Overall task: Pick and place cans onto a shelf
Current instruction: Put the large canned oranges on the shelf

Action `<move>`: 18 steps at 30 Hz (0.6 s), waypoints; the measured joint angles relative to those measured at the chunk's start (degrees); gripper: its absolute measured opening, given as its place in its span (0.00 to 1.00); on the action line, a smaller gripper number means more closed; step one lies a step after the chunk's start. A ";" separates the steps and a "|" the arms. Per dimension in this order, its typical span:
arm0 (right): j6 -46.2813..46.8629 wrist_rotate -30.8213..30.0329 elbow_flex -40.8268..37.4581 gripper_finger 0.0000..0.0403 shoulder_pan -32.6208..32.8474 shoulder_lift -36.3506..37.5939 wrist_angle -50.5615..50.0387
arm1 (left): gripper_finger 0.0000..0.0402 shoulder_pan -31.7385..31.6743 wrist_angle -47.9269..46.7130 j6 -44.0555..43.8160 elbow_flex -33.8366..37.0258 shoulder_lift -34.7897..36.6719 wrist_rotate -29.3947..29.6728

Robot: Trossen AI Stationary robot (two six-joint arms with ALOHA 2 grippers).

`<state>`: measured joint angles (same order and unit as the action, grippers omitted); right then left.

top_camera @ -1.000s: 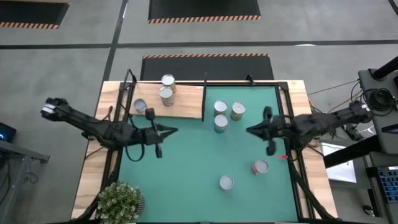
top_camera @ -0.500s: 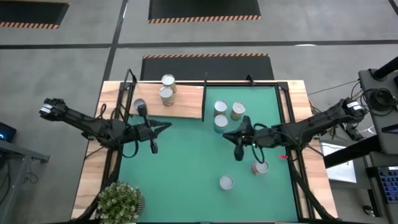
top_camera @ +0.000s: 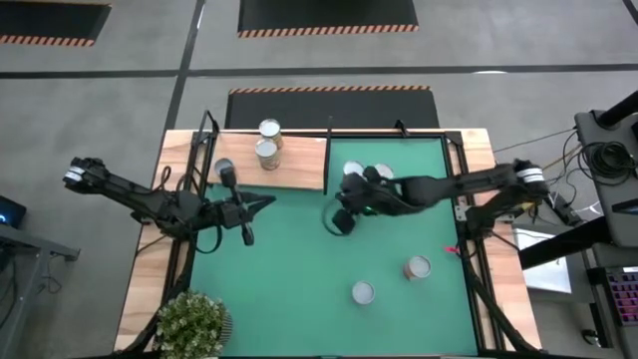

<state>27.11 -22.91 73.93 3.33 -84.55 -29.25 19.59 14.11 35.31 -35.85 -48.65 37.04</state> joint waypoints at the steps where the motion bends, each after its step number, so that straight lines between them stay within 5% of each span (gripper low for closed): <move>1: -0.10 0.54 2.19 0.03 -0.90 -1.52 -2.09 | 0.00 0.00 -0.04 0.28 0.00 0.05 0.01; 9: -7.74 2.24 13.44 0.03 -5.25 -11.33 -10.99 | 0.00 0.00 -0.08 1.16 0.00 0.12 0.05; 18: -20.89 2.57 17.14 0.03 -5.24 -12.31 -10.87 | 0.00 0.00 -0.38 0.99 0.00 0.14 0.07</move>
<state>6.22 -20.34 91.07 -1.91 -96.86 -40.12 19.59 13.73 36.30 -35.86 -48.51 37.10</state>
